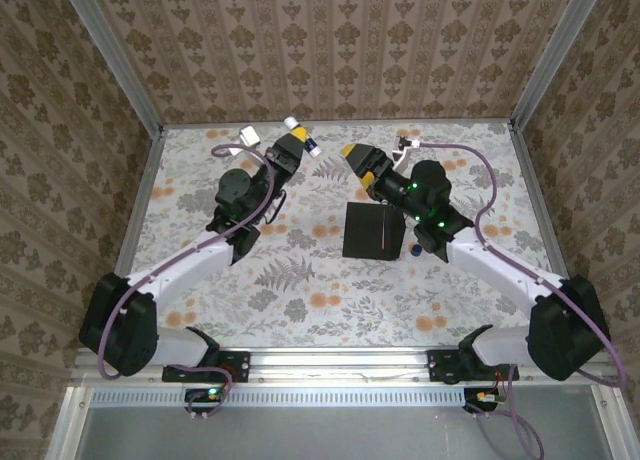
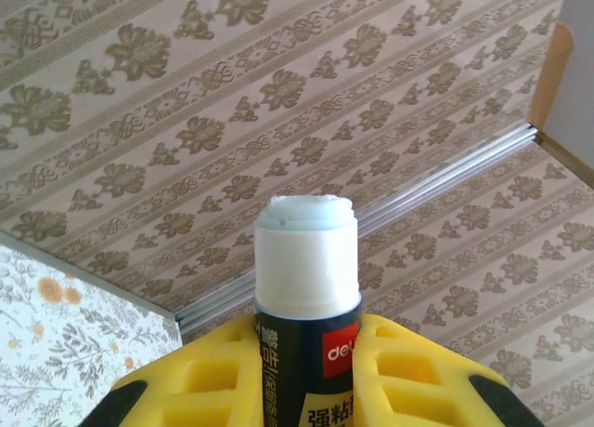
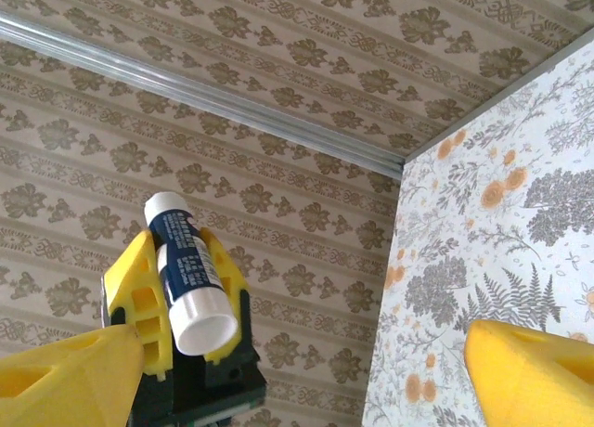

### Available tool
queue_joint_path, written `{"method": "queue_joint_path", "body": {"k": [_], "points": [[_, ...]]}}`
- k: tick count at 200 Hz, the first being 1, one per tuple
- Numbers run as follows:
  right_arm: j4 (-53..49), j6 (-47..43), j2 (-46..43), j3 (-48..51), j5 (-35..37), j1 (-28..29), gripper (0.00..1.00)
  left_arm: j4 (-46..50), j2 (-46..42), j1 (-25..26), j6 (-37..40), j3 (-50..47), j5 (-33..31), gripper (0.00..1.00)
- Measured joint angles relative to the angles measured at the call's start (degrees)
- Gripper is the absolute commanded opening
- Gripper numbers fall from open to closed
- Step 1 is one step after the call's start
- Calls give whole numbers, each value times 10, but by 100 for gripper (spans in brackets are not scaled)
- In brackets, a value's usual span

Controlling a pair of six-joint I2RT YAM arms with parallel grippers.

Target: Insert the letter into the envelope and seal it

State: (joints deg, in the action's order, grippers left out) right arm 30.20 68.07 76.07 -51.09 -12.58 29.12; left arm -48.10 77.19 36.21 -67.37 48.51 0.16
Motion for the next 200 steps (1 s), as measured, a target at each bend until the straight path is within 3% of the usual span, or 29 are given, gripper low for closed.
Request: {"method": "queue_joint_path", "body": {"k": [94, 200], "points": [[75, 31, 75, -31, 4, 19, 90, -17, 8, 13, -22, -4, -17, 0], [118, 49, 117, -63, -24, 30, 79, -38, 21, 13, -38, -9, -17, 0]]}}
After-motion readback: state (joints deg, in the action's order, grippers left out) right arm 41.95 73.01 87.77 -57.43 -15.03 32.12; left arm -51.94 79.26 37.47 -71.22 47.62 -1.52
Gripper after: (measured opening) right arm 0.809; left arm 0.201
